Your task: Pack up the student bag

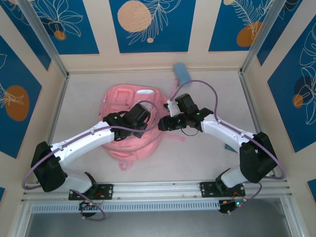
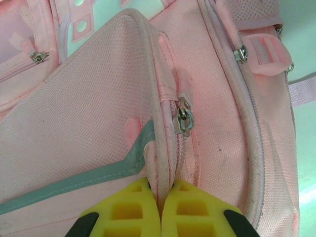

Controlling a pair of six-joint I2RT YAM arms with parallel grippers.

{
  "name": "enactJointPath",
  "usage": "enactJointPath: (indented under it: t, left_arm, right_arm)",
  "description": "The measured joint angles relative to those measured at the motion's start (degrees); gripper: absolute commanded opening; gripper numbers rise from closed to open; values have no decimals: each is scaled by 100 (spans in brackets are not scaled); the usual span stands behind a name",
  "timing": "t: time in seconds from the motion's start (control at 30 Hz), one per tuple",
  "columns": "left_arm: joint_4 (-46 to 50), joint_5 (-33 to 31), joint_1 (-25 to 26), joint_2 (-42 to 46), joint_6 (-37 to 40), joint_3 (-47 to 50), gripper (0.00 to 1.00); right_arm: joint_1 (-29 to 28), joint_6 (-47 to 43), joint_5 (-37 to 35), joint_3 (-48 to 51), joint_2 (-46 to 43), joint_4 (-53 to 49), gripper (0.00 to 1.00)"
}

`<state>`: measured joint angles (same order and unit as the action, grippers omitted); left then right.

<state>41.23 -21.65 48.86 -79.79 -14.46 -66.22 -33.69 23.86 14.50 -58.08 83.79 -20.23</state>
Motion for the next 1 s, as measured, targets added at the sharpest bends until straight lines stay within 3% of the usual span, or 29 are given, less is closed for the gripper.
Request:
enactJointPath:
  t: [0.17, 0.37, 0.53, 0.8, 1.0]
  left_arm:
    - [-26, 24, -15, 46, 2, 35, 0]
    - [-28, 46, -26, 55, 2, 35, 0]
    - [-28, 48, -28, 57, 2, 35, 0]
    - [-28, 68, -37, 57, 2, 35, 0]
    - [-31, 70, -37, 57, 0, 39, 0]
  right_arm:
    - [17, -103, -247, -358, 319, -103, 48]
    - [20, -297, -398, -796, 758, -208, 59]
    - [17, -219, -409, -1259, 1038, -234, 60]
    - [17, -46, -404, -1722, 1491, -251, 53]
    - [20, 33, -339, -1882, 1775, -278, 38]
